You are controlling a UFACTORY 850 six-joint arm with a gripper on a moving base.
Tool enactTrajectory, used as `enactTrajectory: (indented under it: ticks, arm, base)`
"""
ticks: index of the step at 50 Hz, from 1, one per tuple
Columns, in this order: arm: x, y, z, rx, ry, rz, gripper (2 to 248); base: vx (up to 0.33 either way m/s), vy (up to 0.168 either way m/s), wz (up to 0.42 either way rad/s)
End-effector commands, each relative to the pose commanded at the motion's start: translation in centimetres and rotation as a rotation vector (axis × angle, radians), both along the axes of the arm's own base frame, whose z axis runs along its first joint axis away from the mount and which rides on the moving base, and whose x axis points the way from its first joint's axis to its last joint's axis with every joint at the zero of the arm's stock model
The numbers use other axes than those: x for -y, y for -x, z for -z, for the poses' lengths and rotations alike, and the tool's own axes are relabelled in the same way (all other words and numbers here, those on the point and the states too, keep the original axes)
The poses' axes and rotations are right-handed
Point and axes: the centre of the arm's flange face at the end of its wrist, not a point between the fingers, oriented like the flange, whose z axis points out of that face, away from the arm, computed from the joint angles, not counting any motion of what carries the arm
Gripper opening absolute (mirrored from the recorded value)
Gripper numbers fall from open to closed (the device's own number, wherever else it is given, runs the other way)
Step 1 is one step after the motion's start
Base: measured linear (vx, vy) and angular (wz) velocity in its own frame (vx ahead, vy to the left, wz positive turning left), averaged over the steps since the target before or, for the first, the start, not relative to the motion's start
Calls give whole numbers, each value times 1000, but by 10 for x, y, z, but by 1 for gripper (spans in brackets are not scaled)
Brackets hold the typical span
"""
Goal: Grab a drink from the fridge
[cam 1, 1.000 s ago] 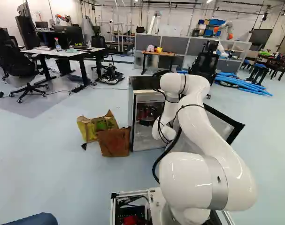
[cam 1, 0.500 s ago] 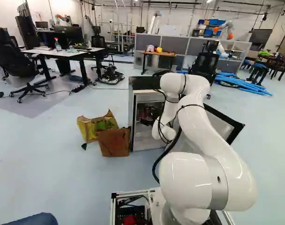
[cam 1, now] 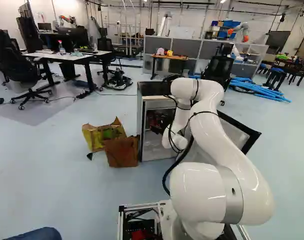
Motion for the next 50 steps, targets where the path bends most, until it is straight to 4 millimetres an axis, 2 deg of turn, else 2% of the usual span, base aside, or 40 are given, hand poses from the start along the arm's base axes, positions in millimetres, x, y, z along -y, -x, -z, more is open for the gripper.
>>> enactTrajectory:
  ticks: [5, 6, 10, 11, 16, 17, 21, 22, 26, 27, 31, 32, 50]
  arm:
    - [0, 0, 0, 0, 0, 0, 141]
    - [0, 0, 0, 0, 0, 0, 154]
    - [0, 0, 0, 0, 0, 0, 154]
    - [0, 0, 0, 0, 0, 0, 166]
    - [0, 0, 0, 0, 0, 0, 166]
    - [0, 0, 0, 0, 0, 0, 178]
    - [0, 0, 0, 0, 0, 0, 178]
    - [0, 0, 0, 0, 0, 0, 190]
    - [0, 0, 0, 0, 0, 0, 190]
    - [0, 0, 0, 0, 0, 0, 202]
    - [0, 0, 0, 0, 0, 0, 202]
    - [0, 0, 0, 0, 0, 0, 214]
    - [0, 0, 0, 0, 0, 0, 216]
  base:
    - [0, 0, 0]
    - [0, 0, 0]
    - [0, 0, 0]
    - [0, 0, 0]
    - [0, 0, 0]
    - [0, 0, 0]
    - [0, 0, 0]
    - [0, 0, 0]
    - [0, 0, 0]
    - [0, 0, 0]
    - [0, 0, 0]
    - [0, 0, 0]
    - [0, 0, 0]
